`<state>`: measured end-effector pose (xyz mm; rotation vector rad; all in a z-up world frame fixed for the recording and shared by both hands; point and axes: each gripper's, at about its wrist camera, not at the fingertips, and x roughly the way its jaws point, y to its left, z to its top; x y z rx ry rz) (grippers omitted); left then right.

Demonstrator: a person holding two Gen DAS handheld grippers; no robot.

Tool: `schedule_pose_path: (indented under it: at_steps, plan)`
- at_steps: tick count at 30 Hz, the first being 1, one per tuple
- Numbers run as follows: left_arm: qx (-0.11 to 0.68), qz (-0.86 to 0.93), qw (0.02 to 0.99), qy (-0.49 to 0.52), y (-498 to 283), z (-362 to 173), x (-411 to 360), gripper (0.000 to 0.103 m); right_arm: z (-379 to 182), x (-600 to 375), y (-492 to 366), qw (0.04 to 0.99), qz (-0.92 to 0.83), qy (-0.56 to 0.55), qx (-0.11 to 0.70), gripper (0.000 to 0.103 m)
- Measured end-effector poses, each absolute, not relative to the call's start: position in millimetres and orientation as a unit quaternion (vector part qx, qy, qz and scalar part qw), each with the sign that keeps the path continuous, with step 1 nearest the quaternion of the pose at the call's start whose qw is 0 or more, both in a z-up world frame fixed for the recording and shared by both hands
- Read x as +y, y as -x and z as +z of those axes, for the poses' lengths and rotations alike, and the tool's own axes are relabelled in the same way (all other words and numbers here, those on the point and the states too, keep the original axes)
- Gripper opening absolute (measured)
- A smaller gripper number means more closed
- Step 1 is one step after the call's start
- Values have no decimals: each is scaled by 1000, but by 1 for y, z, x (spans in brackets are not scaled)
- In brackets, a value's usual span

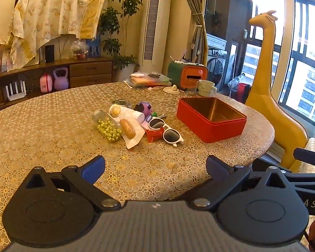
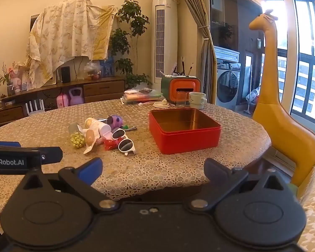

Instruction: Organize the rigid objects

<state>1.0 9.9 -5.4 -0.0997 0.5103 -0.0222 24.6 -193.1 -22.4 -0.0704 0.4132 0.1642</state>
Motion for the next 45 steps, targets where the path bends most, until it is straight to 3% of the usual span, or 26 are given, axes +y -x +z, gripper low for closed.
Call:
schedule_pose_path:
  at_steps: [45]
  plan:
    - [247, -17, 968, 46, 1, -4, 6, 103, -19, -198, -27, 976, 84, 16, 199, 103]
